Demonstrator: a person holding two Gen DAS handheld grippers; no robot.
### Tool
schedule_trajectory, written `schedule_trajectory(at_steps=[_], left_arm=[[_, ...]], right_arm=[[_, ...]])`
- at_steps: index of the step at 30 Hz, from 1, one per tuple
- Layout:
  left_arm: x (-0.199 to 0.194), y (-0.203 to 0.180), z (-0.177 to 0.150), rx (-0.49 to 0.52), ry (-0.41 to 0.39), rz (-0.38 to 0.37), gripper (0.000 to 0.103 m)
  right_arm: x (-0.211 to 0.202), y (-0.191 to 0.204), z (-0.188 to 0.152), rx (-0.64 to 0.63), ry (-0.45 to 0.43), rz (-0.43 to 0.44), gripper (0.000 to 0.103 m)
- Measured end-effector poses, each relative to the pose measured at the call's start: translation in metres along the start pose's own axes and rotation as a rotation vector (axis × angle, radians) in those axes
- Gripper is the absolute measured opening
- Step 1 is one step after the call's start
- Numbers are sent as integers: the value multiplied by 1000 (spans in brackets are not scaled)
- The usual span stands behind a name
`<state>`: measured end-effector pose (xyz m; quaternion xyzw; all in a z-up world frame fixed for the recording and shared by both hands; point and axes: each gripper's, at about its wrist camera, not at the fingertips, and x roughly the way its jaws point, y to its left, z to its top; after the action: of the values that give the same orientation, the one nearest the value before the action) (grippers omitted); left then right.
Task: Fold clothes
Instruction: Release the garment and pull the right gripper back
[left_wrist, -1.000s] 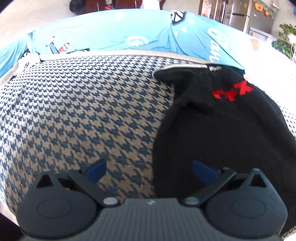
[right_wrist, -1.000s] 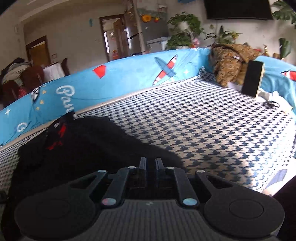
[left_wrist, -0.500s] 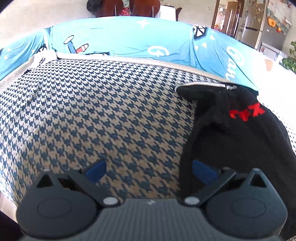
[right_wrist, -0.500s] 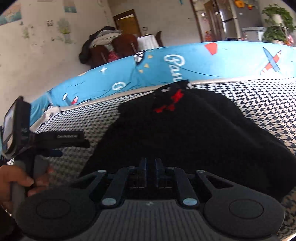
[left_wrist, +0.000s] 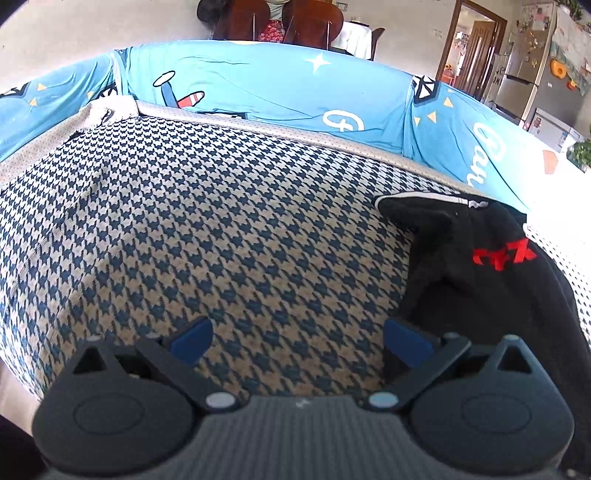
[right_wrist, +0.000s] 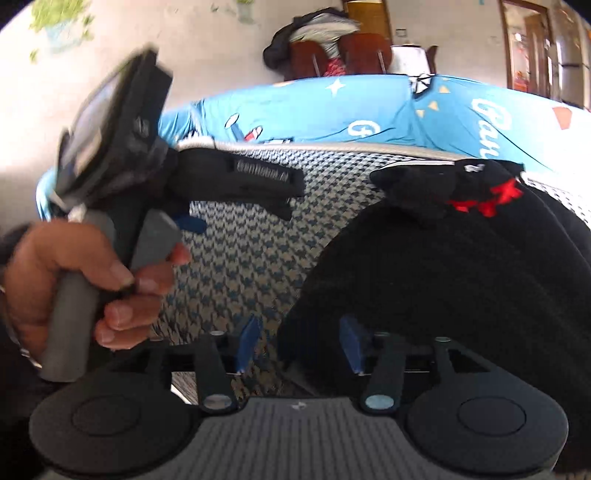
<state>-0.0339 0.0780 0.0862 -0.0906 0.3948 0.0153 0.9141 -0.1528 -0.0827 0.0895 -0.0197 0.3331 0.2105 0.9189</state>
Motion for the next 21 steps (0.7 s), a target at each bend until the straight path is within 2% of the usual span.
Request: schedule_trajectory(at_steps=[5,7,9,11,12,16,20,21], left_arm=[[-4,5,3,-20,-3,1,103],[-5,7,4,-24,-7,3,103],[-7,8,5,-30,-11,3,103],[-9,10,7,-38,-17,5,103],[-11,12,8,-42,-21,8,103],[-16,18,12,-65,-43,22,103],[-24,30,18,-101,-86,71,103],[-27,32,19,-111,-99,90,103]], right_arm=[[32,3,6,-67,40,-60,50],[43,-2,9,-55,69,-62,48],[52,-8,14,-19,89,-51,22],[57,-14,21,15,89,-43,11],[57,-16,25,26,82,-38,10],[52,-24,47,100,24,39,10],[51,-32,72,208,-33,145,10],[53,-33,79,235,-45,186,6]])
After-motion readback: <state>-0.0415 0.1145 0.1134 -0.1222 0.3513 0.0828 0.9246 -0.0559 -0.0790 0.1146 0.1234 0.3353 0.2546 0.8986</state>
